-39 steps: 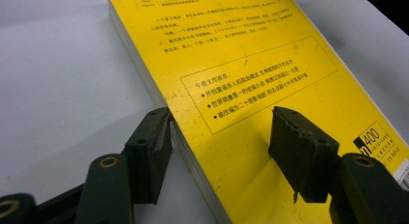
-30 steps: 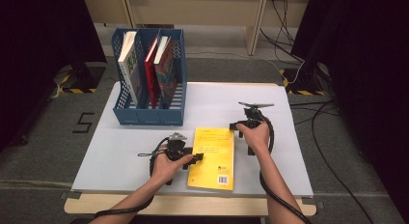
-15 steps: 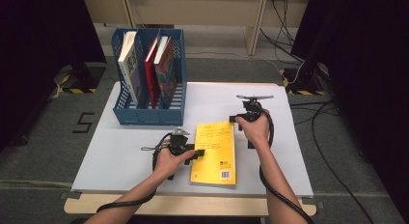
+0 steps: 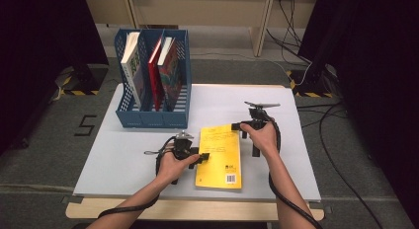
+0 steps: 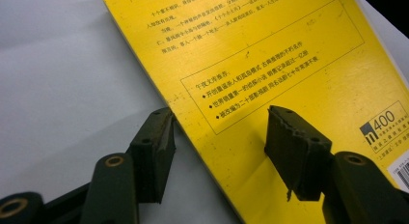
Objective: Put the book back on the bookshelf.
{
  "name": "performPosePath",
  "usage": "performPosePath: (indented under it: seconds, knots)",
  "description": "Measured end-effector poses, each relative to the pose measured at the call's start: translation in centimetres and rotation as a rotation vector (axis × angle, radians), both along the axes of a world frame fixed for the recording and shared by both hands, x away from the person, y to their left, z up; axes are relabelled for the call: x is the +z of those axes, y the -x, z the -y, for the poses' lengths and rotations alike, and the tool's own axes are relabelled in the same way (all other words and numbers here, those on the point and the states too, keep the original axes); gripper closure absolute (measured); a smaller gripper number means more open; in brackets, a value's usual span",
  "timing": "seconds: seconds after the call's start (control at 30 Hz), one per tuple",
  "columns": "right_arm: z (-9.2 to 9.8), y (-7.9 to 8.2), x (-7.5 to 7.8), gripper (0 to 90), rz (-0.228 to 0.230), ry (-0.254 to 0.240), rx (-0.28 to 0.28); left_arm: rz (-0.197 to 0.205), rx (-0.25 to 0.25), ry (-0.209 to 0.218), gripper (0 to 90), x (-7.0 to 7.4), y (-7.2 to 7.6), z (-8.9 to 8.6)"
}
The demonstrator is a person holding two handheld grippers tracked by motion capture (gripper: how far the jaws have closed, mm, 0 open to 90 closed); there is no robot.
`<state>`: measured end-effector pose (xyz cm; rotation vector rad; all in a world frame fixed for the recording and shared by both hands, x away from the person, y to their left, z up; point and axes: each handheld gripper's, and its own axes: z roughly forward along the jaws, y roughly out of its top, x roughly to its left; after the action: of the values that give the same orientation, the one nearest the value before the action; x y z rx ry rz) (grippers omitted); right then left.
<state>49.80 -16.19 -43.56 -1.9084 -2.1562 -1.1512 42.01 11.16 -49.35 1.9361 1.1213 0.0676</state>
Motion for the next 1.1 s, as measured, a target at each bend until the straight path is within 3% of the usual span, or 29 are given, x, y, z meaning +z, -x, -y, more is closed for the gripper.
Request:
performPosePath:
  seconds: [0.37, 0.5, 0.87, 1.1]
  knots:
    - [0.18, 0.25, -0.13, 63.4, -0.041, -0.03, 0.005, 0.0, 0.007, -0.003, 42.8, 0.05, 0.05, 0.1]
    - [-0.16, 0.37, -0.63, 61.2, -0.106, -0.05, 0.052, 0.001, 0.007, -0.003, 42.8, 0.02, 0.04, 0.02]
    - [-0.35, 0.41, -1.02, 61.7, -0.105, -0.036, 0.058, 0.001, 0.014, 0.005, 42.7, -0.02, 0.1, 0.03]
    - [-0.34, 0.4, -0.22, 72.0, -0.107, -0.062, 0.073, -0.006, 0.014, 0.011, 42.6, 0.0, 0.04, -0.28]
